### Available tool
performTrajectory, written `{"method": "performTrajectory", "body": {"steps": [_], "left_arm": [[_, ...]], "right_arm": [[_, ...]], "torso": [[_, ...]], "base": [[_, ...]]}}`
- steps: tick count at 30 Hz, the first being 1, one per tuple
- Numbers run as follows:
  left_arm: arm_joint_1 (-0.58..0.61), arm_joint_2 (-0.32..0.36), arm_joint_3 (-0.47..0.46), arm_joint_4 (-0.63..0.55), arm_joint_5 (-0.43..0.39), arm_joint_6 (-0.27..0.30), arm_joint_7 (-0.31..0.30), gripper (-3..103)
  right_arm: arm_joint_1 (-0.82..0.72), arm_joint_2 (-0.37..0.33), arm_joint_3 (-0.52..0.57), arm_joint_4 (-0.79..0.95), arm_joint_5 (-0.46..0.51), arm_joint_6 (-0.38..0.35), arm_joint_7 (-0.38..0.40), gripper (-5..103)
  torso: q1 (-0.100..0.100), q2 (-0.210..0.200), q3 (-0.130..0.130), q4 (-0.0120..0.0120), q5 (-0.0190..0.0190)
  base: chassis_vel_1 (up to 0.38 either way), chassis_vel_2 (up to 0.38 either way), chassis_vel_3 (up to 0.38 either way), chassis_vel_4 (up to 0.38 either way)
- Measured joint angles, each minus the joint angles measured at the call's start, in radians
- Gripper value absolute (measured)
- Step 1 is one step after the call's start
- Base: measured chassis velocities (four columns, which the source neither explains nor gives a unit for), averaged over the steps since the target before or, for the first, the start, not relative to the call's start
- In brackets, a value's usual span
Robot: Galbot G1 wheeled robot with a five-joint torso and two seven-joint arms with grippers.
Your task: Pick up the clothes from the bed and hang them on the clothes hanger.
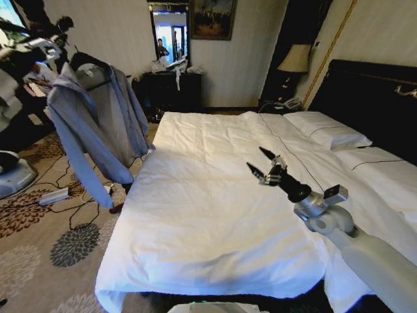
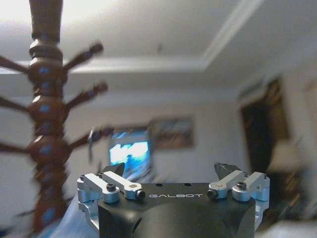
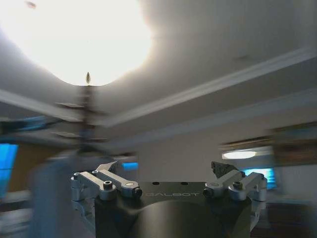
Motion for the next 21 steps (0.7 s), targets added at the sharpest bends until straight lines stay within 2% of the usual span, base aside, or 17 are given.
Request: {"method": "performTrajectory", "body": {"steps": [1, 2, 4, 5, 6, 7, 9, 10, 11, 12, 13, 14, 16, 18, 19, 20, 21], "left_arm": [[0.000, 0.000, 0.000, 0.000, 0.000, 0.000, 0.000, 100], [0.024, 0.014, 0.005, -0.034, 0.015, 0.013, -0.045, 100], [0.138, 0.017, 0.006, -0.101, 0.091, 0.016, -0.139, 100], [0.225, -0.002, -0.018, -0.123, 0.146, -0.009, -0.159, 100], [0.277, -0.016, -0.045, -0.129, 0.179, -0.030, -0.164, 100], [0.277, -0.016, -0.045, -0.129, 0.179, -0.030, -0.164, 100], [0.526, -0.113, -0.208, -0.164, 0.309, -0.087, -0.178, 100], [0.585, -0.136, -0.240, -0.176, 0.323, -0.091, -0.181, 100], [0.728, -0.208, -0.318, -0.209, 0.356, -0.092, -0.183, 100], [0.728, -0.208, -0.318, -0.209, 0.356, -0.092, -0.183, 100], [0.813, -0.268, -0.363, -0.232, 0.387, -0.092, -0.184, 100], [0.938, -0.368, -0.414, -0.262, 0.458, -0.097, -0.184, 100], [1.091, -0.497, -0.456, -0.290, 0.568, -0.136, -0.183, 100], [1.112, -0.517, -0.461, -0.294, 0.582, -0.140, -0.183, 100], [1.177, -0.581, -0.472, -0.306, 0.629, -0.147, -0.177, 100], [1.253, -0.676, -0.484, -0.323, 0.707, -0.161, -0.164, 100], [1.286, -0.734, -0.488, -0.333, 0.762, -0.171, -0.154, 100]], "right_arm": [[0.000, 0.000, 0.000, 0.000, 0.000, 0.000, 0.000, 100], [-0.007, 0.010, 0.011, 0.012, -0.021, -0.017, 0.065, 100], [-0.056, 0.071, 0.069, 0.076, -0.116, -0.108, 0.322, 100], [-0.078, 0.110, 0.086, 0.103, -0.169, -0.151, 0.419, 100], [-0.088, 0.129, 0.090, 0.113, -0.201, -0.172, 0.462, 100], [-0.088, 0.129, 0.090, 0.113, -0.201, -0.172, 0.462, 100], [-0.135, 0.214, 0.098, 0.128, -0.332, -0.224, 0.557, 100], [-0.146, 0.232, 0.099, 0.127, -0.363, -0.227, 0.565, 100], [-0.174, 0.273, 0.104, 0.118, -0.431, -0.228, 0.582, 100], [-0.174, 0.273, 0.104, 0.118, -0.431, -0.228, 0.582, 100], [-0.198, 0.303, 0.109, 0.109, -0.479, -0.224, 0.592, 100], [-0.243, 0.355, 0.118, 0.097, -0.555, -0.206, 0.606, 100], [-0.306, 0.426, 0.118, 0.093, -0.624, -0.144, 0.611, 100], [-0.319, 0.442, 0.118, 0.094, -0.637, -0.133, 0.610, 100], [-0.350, 0.482, 0.112, 0.098, -0.671, -0.112, 0.605, 100], [-0.387, 0.535, 0.103, 0.108, -0.724, -0.087, 0.590, 100], [-0.411, 0.567, 0.095, 0.112, -0.769, -0.074, 0.579, 100]], "torso": [[0.000, 0.000, 0.000, 0.0000, 0.0000], [0.000, 0.000, 0.000, 0.0003, 0.0000], [0.000, 0.000, 0.000, -0.0001, -0.0006], [0.000, 0.000, 0.000, -0.0017, -0.0018], [0.000, 0.000, 0.000, -0.0020, -0.0018], [0.000, 0.000, 0.000, -0.0020, -0.0018], [0.000, 0.000, 0.000, -0.0016, 0.0003], [0.000, 0.000, 0.000, -0.0015, -0.0001], [0.000, 0.000, 0.000, -0.0010, -0.0011], [0.000, 0.000, 0.000, -0.0010, -0.0011], [0.000, 0.000, 0.000, -0.0007, -0.0012], [0.000, 0.000, 0.000, -0.0004, -0.0014], [0.000, 0.000, 0.000, -0.0008, -0.0008], [0.000, 0.000, 0.000, -0.0009, -0.0005], [0.000, 0.000, 0.000, -0.0008, -0.0005], [0.000, 0.000, 0.000, -0.0005, -0.0009], [0.000, 0.000, 0.000, -0.0003, -0.0007]], "base": [[0.000, 0.000, 0.000, 0.000], [0.000, 0.000, 0.000, 0.000], [0.000, 0.000, 0.000, 0.000], [0.000, 0.000, 0.000, 0.000], [0.000, 0.000, 0.000, 0.000], [0.000, 0.000, 0.000, 0.000], [0.000, 0.000, 0.000, 0.000], [0.000, 0.000, 0.000, 0.000], [0.000, 0.000, 0.000, 0.000], [0.000, 0.000, 0.000, 0.000], [0.000, 0.000, 0.000, 0.000], [0.000, 0.000, 0.000, 0.000], [0.000, 0.000, 0.000, 0.000], [0.000, 0.000, 0.000, 0.000], [0.000, 0.000, 0.000, 0.000], [0.000, 0.000, 0.000, 0.000], [0.000, 0.000, 0.000, 0.000]]}}
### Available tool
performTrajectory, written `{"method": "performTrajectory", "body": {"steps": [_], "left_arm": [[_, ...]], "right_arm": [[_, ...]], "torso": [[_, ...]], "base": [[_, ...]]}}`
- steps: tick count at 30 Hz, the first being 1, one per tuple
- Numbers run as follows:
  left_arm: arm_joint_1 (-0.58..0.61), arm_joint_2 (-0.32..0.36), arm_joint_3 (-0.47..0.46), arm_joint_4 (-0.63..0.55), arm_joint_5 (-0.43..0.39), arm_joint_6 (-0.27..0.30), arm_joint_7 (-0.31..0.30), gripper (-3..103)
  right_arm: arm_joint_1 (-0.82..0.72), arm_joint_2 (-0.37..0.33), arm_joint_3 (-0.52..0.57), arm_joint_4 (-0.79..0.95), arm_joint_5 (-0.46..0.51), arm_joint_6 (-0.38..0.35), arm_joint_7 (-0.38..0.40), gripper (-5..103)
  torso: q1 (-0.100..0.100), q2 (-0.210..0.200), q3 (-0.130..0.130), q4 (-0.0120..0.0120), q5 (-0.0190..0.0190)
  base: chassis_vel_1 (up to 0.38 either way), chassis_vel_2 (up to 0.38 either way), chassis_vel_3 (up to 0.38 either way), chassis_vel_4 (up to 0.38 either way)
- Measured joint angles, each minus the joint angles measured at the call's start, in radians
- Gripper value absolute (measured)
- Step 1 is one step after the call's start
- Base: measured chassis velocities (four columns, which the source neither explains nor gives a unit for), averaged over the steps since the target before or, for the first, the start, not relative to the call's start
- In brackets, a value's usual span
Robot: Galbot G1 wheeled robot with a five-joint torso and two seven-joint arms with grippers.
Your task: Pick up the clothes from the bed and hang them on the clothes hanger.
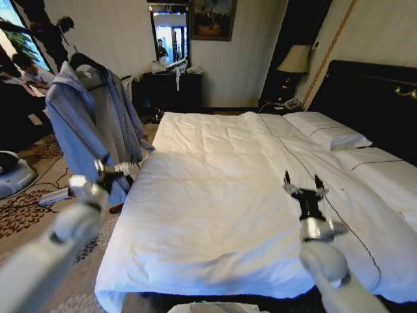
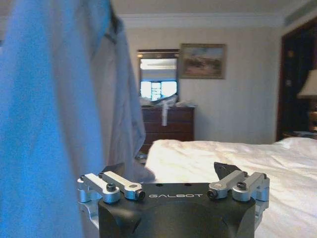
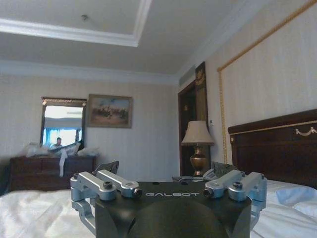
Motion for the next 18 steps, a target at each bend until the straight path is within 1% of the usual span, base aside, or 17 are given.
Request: {"method": "performTrajectory", "body": {"steps": [1, 2, 3, 4, 6, 7, 8, 9, 10, 11, 13, 18], "left_arm": [[0.028, -0.059, -0.002, -0.008, 0.054, -0.012, 0.010, 100], [0.048, -0.103, 0.000, -0.013, 0.094, -0.021, 0.021, 100], [0.048, -0.103, 0.000, -0.013, 0.094, -0.021, 0.021, 100], [0.087, -0.187, 0.013, -0.033, 0.172, -0.035, 0.053, 100], [0.128, -0.274, 0.032, -0.081, 0.233, -0.060, 0.100, 100], [0.146, -0.300, 0.039, -0.106, 0.252, -0.071, 0.123, 100], [0.165, -0.317, 0.043, -0.126, 0.268, -0.083, 0.146, 100], [0.165, -0.317, 0.043, -0.126, 0.268, -0.083, 0.146, 100], [0.195, -0.328, 0.045, -0.167, 0.289, -0.105, 0.196, 100], [0.205, -0.328, 0.044, -0.178, 0.293, -0.110, 0.211, 100], [0.215, -0.327, 0.043, -0.187, 0.296, -0.114, 0.225, 100], [0.214, -0.321, 0.043, -0.188, 0.294, -0.115, 0.229, 100]], "right_arm": [[-0.019, 0.022, -0.008, 0.001, -0.039, 0.010, -0.007, 100], [-0.033, 0.041, -0.014, 0.002, -0.067, 0.015, -0.012, 100], [-0.033, 0.041, -0.014, 0.002, -0.067, 0.015, -0.012, 100], [-0.063, 0.059, -0.027, 0.010, -0.114, 0.018, -0.017, 100], [-0.098, 0.060, -0.038, 0.037, -0.143, 0.018, -0.021, 100], [-0.112, 0.055, -0.039, 0.051, -0.147, 0.018, -0.026, 100], [-0.129, 0.046, -0.038, 0.067, -0.147, 0.017, -0.035, 100], [-0.129, 0.046, -0.038, 0.067, -0.147, 0.017, -0.035, 100], [-0.159, 0.020, -0.030, 0.101, -0.130, 0.011, -0.057, 100], [-0.171, 0.008, -0.026, 0.115, -0.117, 0.008, -0.068, 100], [-0.180, -0.003, -0.023, 0.125, -0.103, 0.004, -0.078, 100], [-0.180, -0.008, -0.022, 0.128, -0.095, 0.002, -0.082, 100]], "torso": [[0.000, 0.000, 0.000, -0.0001, 0.0001], [0.000, 0.000, 0.000, -0.0002, -0.0002], [0.000, 0.000, 0.000, -0.0002, -0.0002], [0.000, 0.000, 0.000, -0.0003, 0.0000], [0.000, 0.000, 0.000, -0.0005, 0.0001], [0.000, 0.000, 0.000, -0.0005, 0.0002], [0.000, 0.000, 0.000, -0.0005, 0.0004], [0.000, 0.000, 0.000, -0.0005, 0.0004], [0.000, 0.000, 0.000, -0.0005, 0.0002], [0.000, 0.000, 0.000, -0.0005, 0.0002], [0.000, 0.000, 0.000, -0.0004, 0.0001], [0.000, 0.000, 0.000, -0.0005, 0.0002]], "base": [[0.000, 0.000, 0.000, 0.000], [0.000, 0.000, 0.000, 0.000], [0.000, 0.000, 0.000, 0.000], [0.000, 0.000, 0.000, 0.000], [0.000, 0.000, 0.000, 0.000], [0.000, 0.000, 0.000, 0.000], [0.000, 0.000, 0.000, 0.000], [0.000, 0.000, 0.000, 0.000], [0.000, 0.000, 0.000, 0.000], [0.000, 0.000, 0.000, 0.000], [0.000, 0.000, 0.000, 0.000], [0.000, 0.000, 0.000, 0.000]]}}
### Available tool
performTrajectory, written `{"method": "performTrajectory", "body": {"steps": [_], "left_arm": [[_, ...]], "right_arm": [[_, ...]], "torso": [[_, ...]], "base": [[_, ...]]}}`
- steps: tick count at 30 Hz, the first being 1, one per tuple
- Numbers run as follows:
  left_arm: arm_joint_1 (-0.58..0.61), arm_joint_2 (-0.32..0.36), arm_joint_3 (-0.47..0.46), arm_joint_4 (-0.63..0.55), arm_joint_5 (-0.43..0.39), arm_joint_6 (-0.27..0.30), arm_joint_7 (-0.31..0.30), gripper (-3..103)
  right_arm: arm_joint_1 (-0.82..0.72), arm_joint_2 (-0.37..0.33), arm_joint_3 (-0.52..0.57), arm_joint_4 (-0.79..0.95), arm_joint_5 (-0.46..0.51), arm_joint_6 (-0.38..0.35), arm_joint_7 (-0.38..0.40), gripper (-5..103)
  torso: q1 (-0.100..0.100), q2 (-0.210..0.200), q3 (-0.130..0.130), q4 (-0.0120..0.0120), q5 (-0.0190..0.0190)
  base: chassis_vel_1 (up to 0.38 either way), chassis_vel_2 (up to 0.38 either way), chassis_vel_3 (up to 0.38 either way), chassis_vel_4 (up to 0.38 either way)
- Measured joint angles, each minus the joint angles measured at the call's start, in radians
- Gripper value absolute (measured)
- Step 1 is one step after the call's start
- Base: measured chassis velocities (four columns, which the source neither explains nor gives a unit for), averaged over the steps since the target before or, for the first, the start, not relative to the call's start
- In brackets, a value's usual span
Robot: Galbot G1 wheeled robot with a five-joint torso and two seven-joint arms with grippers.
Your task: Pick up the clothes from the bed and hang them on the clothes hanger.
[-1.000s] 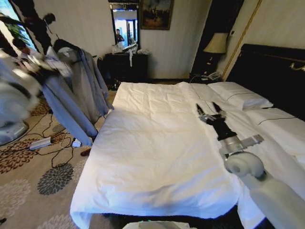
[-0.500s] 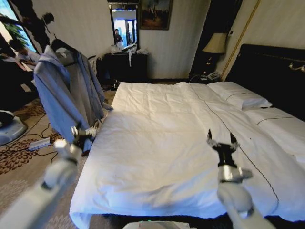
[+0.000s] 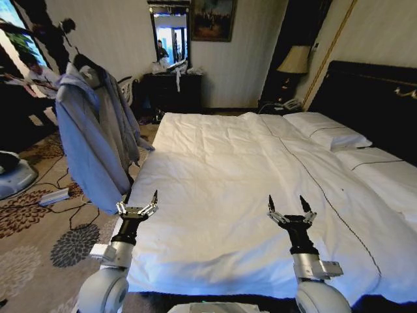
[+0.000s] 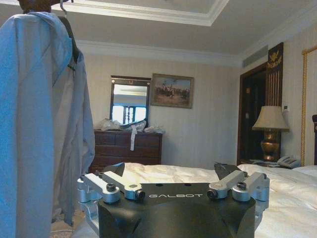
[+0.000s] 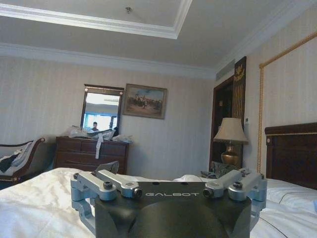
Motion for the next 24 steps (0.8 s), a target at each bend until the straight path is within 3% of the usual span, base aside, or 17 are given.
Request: {"method": "performTrajectory", "body": {"steps": [24], "left_arm": [[-0.009, 0.011, 0.003, 0.006, -0.012, 0.003, -0.003, 100]], "right_arm": [[0.006, -0.003, 0.000, -0.003, 0.007, -0.001, -0.002, 100]], "torso": [[0.000, 0.000, 0.000, 0.0001, -0.0002]], "base": [[0.000, 0.000, 0.000, 0.000]]}}
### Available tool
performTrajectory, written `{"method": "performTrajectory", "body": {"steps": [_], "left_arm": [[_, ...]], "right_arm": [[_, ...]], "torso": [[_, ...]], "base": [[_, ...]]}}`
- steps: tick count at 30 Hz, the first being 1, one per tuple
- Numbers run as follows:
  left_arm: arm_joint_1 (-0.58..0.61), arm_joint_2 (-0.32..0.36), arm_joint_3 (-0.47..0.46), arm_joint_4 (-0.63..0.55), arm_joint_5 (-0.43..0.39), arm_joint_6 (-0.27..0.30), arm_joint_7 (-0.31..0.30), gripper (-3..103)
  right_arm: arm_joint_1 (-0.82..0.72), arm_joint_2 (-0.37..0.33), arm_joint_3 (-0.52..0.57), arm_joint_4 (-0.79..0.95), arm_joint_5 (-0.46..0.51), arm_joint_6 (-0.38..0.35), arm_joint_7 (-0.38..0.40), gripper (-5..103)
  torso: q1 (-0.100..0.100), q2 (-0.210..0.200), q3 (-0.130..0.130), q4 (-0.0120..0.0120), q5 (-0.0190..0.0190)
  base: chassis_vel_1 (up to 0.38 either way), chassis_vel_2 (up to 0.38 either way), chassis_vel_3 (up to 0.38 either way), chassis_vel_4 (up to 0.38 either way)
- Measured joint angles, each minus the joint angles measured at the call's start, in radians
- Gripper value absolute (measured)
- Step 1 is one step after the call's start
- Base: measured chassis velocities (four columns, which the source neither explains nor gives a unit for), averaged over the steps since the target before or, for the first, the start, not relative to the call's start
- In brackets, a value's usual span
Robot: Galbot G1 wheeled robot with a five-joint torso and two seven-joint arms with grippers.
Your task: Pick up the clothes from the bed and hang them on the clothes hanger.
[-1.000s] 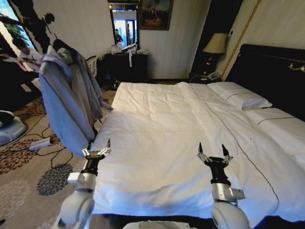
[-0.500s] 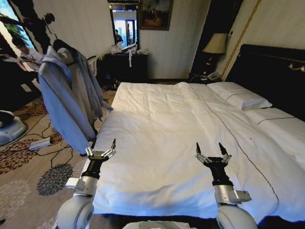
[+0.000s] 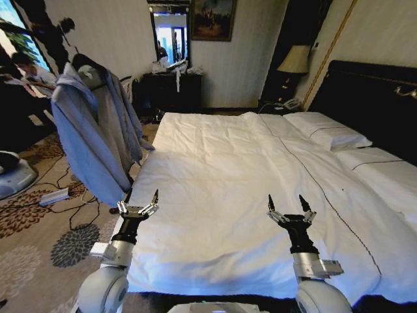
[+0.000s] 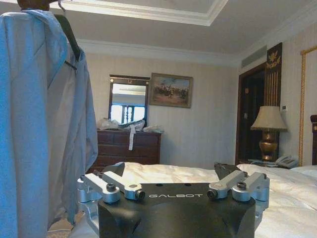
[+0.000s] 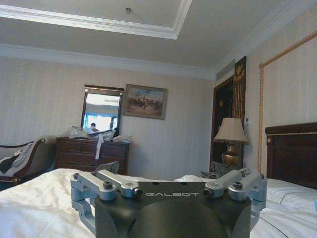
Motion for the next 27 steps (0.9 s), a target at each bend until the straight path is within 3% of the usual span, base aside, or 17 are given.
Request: {"method": "performTrajectory", "body": {"steps": [27], "left_arm": [[0.000, 0.001, 0.000, 0.001, -0.001, 0.001, -0.001, 100]], "right_arm": [[0.001, 0.000, 0.000, -0.001, 0.001, 0.000, 0.000, 100]], "torso": [[0.000, 0.000, 0.000, 0.0000, 0.0000]], "base": [[0.000, 0.000, 0.000, 0.000]]}}
